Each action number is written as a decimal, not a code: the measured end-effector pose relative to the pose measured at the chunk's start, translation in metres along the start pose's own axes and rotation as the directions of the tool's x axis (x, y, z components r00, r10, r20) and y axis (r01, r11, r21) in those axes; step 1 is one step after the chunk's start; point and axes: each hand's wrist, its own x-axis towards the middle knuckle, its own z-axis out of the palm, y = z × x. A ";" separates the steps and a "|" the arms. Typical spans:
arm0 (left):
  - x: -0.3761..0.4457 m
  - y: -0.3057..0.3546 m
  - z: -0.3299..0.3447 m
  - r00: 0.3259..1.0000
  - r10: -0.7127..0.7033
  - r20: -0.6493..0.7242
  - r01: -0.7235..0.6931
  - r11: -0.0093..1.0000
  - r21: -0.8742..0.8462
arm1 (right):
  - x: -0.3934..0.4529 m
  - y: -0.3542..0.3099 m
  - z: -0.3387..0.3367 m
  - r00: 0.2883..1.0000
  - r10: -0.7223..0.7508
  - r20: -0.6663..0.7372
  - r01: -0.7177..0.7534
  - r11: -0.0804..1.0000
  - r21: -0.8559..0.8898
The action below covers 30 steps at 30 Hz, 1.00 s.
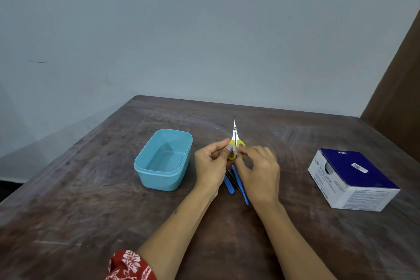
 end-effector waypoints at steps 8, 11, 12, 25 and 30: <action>-0.001 0.002 0.001 1.000 -0.001 -0.013 0.001 1.000 0.012 | 0.000 -0.001 0.000 0.999 0.032 0.031 -0.033 0.999 0.032; 0.000 0.004 -0.001 0.998 0.022 -0.050 -0.023 1.000 -0.005 | -0.001 -0.003 -0.001 0.995 0.060 0.083 -0.065 0.997 0.051; 0.000 0.005 -0.001 0.998 0.020 -0.052 -0.021 1.000 -0.017 | 0.000 -0.003 -0.002 0.994 0.100 0.041 -0.103 0.992 0.075; -0.004 0.009 0.005 0.995 -0.064 0.076 0.060 0.997 0.053 | 0.007 -0.008 -0.011 0.862 0.504 0.046 -0.465 0.753 0.465; -0.009 0.009 0.010 0.969 -0.178 0.169 0.178 0.984 0.018 | 0.006 -0.015 -0.012 0.890 0.453 0.059 -0.415 0.748 0.518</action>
